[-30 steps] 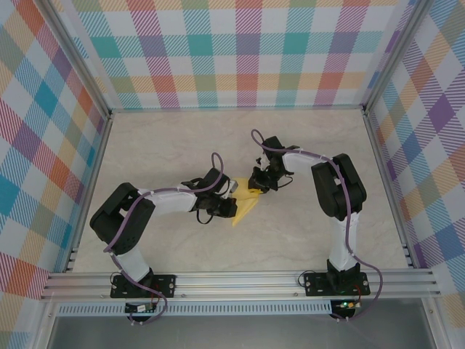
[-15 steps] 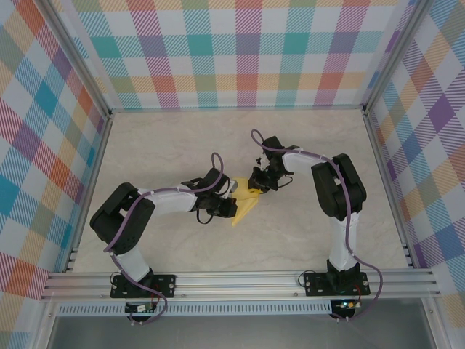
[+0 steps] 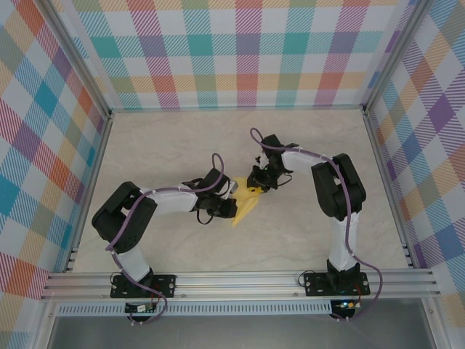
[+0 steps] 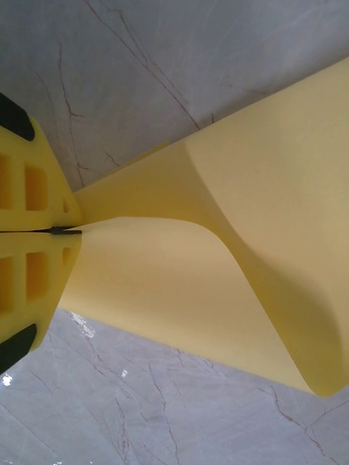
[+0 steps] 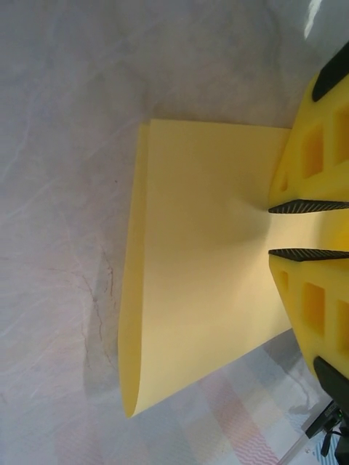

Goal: Fold a paper plane with a square sheet of paper (pick it up from the middle)
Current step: Third fold the triangle at the center of the table.

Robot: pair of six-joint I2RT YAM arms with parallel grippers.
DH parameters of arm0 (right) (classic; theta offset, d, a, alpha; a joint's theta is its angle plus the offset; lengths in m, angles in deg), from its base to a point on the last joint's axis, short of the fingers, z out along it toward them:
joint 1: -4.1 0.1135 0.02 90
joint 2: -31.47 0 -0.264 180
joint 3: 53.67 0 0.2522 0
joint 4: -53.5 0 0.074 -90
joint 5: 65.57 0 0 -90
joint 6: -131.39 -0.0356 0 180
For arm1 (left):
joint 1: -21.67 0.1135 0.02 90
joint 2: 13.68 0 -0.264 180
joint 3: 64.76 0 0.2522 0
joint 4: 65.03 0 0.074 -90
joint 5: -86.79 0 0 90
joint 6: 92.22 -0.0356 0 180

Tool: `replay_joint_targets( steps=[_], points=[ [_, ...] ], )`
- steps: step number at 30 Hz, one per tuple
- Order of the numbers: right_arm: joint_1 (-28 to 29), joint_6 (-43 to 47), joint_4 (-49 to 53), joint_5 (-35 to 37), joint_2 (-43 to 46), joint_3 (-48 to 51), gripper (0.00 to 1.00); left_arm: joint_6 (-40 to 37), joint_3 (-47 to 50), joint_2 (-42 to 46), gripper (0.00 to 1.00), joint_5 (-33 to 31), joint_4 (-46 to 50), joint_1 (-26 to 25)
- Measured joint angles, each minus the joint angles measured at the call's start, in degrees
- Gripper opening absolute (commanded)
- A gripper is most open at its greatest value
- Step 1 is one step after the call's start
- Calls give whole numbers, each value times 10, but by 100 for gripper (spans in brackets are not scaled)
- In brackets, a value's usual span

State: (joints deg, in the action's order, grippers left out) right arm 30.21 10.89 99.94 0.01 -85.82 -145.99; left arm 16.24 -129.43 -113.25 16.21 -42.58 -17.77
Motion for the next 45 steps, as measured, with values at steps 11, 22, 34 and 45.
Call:
replay_joint_targets(
  steps=[11,22,34,45],
  points=[
    [-4,-7,-12,63,162,65,23,0,-4,-5,5,3,-4,0],
    [19,-113,-219,-12,315,333,0,4,-23,-26,5,11,-18,0],
    [82,-168,-252,39,297,347,0,2,-39,-38,5,17,-13,2],
    [-21,-53,-103,53,76,38,0,2,-44,-42,5,18,-13,2]
  ],
)
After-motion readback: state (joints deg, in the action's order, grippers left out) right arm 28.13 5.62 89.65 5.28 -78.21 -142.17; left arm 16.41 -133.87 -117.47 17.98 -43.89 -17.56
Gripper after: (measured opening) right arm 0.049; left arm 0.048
